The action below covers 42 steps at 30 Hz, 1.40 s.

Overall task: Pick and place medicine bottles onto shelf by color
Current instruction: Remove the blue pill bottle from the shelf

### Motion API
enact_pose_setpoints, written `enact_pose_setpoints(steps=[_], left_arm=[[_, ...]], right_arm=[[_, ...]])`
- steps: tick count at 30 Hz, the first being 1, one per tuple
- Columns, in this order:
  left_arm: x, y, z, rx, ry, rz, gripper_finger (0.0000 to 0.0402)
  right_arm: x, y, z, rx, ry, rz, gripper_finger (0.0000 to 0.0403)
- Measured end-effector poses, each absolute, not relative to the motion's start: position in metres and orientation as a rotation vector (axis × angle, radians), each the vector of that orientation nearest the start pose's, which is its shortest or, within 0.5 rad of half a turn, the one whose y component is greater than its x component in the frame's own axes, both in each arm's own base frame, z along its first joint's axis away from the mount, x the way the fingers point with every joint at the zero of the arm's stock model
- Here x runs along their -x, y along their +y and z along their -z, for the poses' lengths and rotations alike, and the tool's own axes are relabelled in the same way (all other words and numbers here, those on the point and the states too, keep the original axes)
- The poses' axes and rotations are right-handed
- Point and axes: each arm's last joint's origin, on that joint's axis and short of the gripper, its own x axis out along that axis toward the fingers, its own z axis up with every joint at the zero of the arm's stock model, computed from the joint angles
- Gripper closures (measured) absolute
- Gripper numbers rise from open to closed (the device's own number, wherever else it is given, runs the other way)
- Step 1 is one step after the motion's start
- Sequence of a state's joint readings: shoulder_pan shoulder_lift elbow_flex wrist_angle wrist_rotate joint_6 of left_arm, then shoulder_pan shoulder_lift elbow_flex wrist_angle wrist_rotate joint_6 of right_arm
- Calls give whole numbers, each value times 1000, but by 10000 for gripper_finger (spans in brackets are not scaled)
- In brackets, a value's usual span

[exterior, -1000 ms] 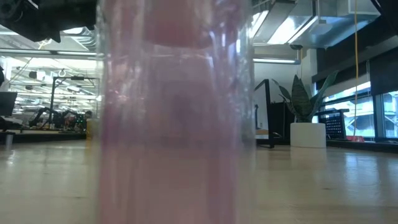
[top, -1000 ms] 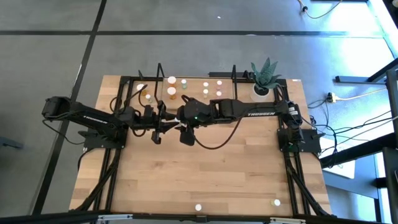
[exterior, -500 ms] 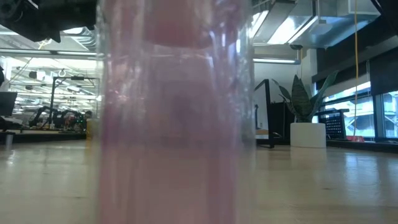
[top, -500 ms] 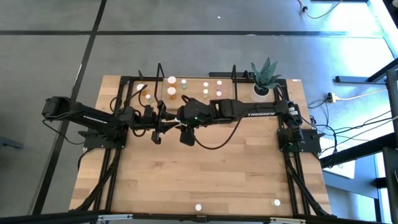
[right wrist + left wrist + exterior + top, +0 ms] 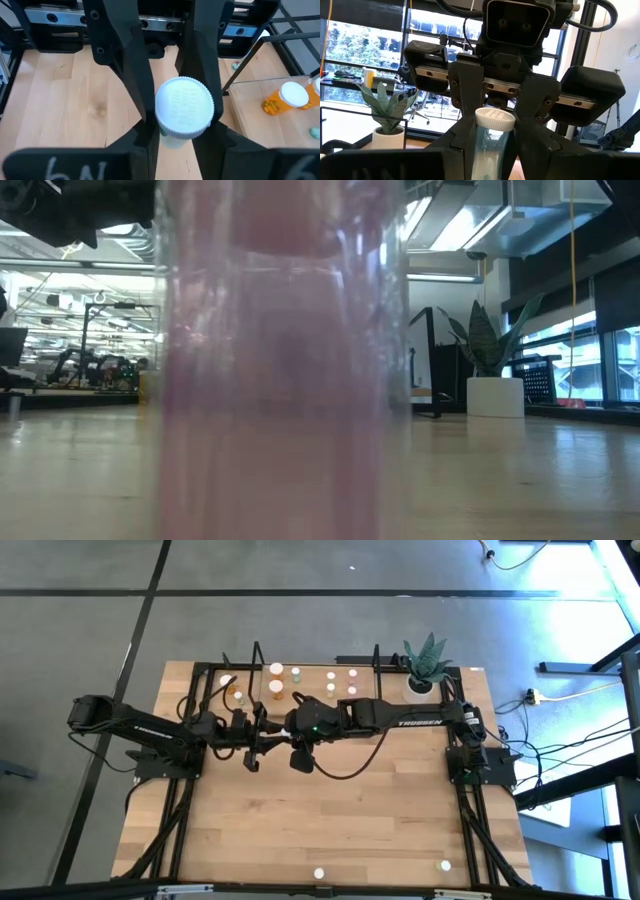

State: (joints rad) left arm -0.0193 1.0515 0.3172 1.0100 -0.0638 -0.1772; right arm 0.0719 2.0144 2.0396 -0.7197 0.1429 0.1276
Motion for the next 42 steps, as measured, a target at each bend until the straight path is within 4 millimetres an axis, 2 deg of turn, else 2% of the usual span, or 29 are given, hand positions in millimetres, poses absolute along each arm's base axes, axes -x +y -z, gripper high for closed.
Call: enact_pose_setpoints(steps=[6, 19, 24, 31, 40, 42], left_arm=[[-204, -2, -239, 189, -279, -27, 290], [-205, -1, -235, 197, -233, -70, 241], [-207, -1, -228, 183, -153, -58, 240], [-207, -1, -226, 157, -130, -59, 239], [-207, -1, -224, 152, -116, -70, 239], [-207, -1, -219, 147, -80, -75, 240]], right_arm=[[-450, 28, -346, -47, 685, 110, 302], [-449, 28, -345, -46, 699, 110, 302], [-448, 29, -343, -28, 723, 98, 302], [-447, 29, -342, -18, 735, 95, 301], [-433, 29, -358, -1, 735, 86, 301], [-430, 30, -367, -3, 699, 81, 301]])
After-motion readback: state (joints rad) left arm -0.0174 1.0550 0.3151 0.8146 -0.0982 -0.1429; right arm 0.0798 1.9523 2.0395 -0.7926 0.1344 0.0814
